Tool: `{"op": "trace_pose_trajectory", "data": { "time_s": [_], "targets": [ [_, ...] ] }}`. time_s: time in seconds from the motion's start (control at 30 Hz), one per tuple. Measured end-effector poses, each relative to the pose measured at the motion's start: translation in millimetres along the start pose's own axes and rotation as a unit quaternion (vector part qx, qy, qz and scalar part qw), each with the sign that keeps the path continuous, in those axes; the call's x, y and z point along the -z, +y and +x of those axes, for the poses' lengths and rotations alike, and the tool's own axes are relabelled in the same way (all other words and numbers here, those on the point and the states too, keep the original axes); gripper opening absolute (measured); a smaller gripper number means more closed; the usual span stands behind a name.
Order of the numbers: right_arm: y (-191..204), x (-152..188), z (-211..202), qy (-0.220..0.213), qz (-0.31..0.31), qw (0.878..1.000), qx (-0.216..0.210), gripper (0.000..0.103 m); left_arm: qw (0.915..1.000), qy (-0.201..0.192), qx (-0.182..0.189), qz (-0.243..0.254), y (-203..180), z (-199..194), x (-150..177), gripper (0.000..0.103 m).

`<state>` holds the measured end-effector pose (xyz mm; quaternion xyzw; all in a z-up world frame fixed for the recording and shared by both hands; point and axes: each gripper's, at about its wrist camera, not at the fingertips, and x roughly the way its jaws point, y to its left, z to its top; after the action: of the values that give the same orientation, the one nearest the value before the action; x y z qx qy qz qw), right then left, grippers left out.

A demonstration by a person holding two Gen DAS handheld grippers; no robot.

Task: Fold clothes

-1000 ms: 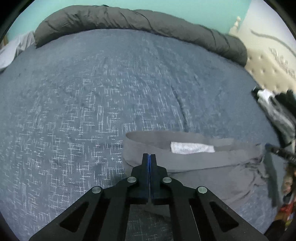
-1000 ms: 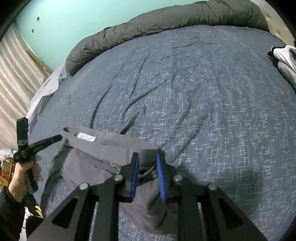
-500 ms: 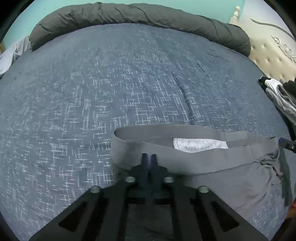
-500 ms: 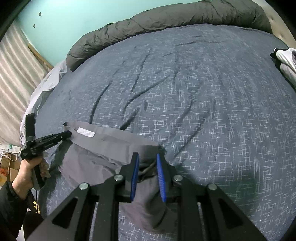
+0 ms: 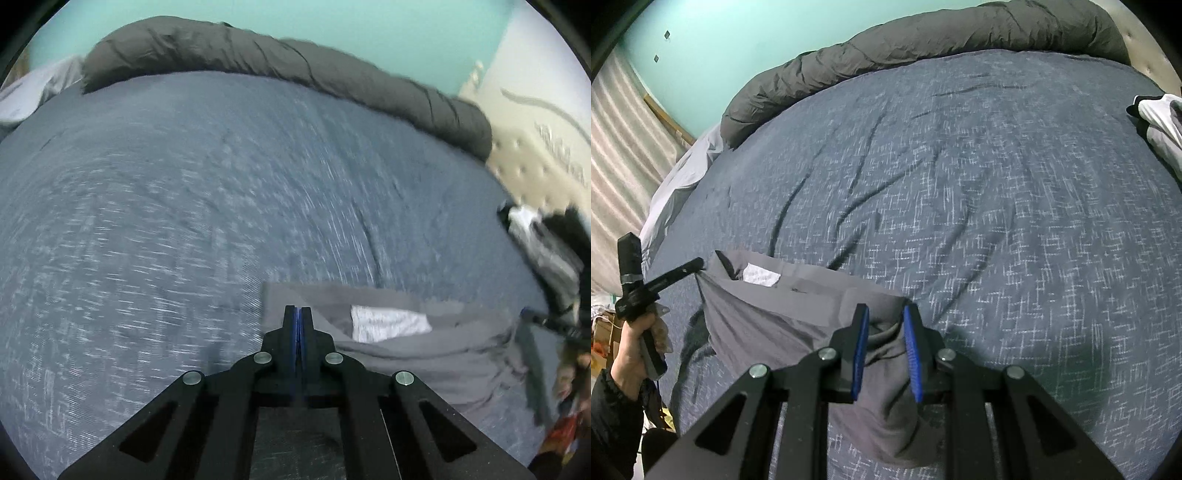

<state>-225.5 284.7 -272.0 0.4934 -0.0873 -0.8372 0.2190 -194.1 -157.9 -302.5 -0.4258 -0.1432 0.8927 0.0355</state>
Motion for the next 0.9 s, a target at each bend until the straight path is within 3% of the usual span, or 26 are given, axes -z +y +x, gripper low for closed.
{"op": "trace_pose_trajectory", "data": {
  "time_s": [0.13,0.23,0.37,0.53,0.6,0.67,0.9],
  "targets": [
    [3,-3,4,0.005,-0.003,1.0,0.003,0.019,0.9993,-0.017,0.004,-0.034,19,-5,-8,0.001],
    [6,-5,9,0.009,-0.004,1.0,0.005,0.03,0.9983,-0.022,-0.002,-0.055,31,-5,-11,0.001],
    [5,-9,21,0.023,0.006,1.0,0.002,0.035,0.9965,-0.016,-0.014,-0.081,46,-7,-8,0.001],
    [9,-12,37,0.04,-0.004,0.999,0.008,0.042,0.9971,0.0,-0.011,-0.075,45,1,-4,0.002],
    [12,-13,41,0.045,-0.012,0.999,0.01,0.042,0.9973,0.007,-0.01,-0.072,45,5,-3,0.007],
    [15,-11,46,0.052,-0.022,0.998,0.014,0.042,0.9974,0.014,-0.009,-0.07,45,8,-2,0.028],
    [21,-5,56,0.058,-0.053,0.997,0.023,0.042,0.9991,0.037,-0.014,-0.018,35,24,-7,0.03]
  ]
}}
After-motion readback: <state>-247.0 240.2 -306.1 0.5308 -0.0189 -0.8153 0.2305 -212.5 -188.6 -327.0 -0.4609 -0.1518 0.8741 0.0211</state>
